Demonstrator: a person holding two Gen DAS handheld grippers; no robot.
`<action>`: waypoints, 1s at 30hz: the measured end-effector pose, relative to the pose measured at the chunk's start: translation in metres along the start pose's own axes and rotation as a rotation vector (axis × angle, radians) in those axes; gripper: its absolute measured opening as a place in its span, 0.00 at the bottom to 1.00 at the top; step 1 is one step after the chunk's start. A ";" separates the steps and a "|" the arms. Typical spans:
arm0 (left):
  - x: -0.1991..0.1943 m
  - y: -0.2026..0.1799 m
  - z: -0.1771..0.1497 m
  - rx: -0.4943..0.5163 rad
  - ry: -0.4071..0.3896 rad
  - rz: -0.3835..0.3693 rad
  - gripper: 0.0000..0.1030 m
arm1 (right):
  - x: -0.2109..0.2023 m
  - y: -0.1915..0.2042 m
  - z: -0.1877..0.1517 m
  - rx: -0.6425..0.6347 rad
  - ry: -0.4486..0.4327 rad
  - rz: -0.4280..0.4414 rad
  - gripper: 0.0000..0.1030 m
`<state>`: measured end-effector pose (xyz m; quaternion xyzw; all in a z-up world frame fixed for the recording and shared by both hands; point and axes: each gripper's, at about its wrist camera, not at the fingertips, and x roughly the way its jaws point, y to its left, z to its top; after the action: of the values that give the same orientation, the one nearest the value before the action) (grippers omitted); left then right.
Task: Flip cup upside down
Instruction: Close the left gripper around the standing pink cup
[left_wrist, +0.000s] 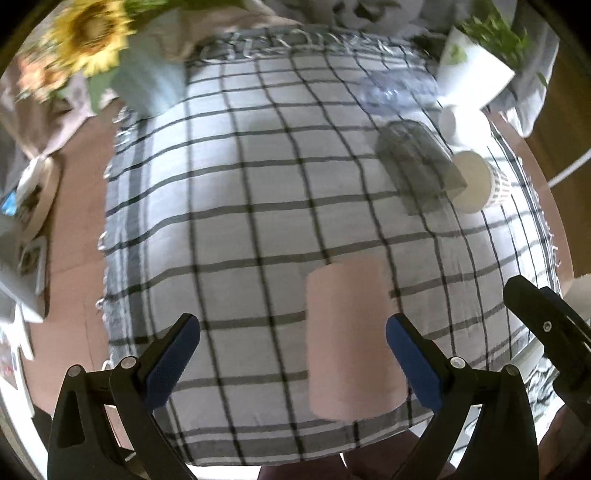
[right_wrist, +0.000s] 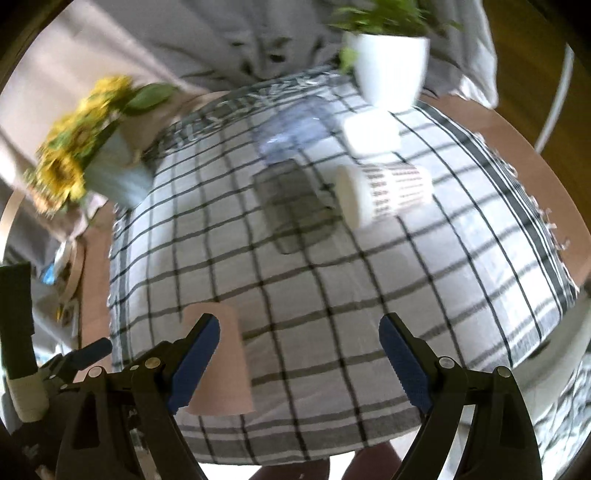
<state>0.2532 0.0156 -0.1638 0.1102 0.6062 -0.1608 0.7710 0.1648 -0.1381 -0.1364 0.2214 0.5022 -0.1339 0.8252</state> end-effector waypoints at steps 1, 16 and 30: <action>0.004 -0.004 0.004 0.010 0.010 0.001 1.00 | 0.001 -0.004 0.001 0.016 0.002 -0.002 0.86; 0.068 -0.024 0.035 -0.026 0.176 -0.051 0.95 | 0.028 -0.043 0.008 0.145 0.058 -0.023 0.86; 0.081 -0.017 0.025 -0.068 0.199 -0.082 0.61 | 0.036 -0.049 0.010 0.126 0.079 -0.035 0.86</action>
<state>0.2866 -0.0186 -0.2355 0.0746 0.6890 -0.1600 0.7029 0.1679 -0.1853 -0.1758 0.2694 0.5287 -0.1706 0.7867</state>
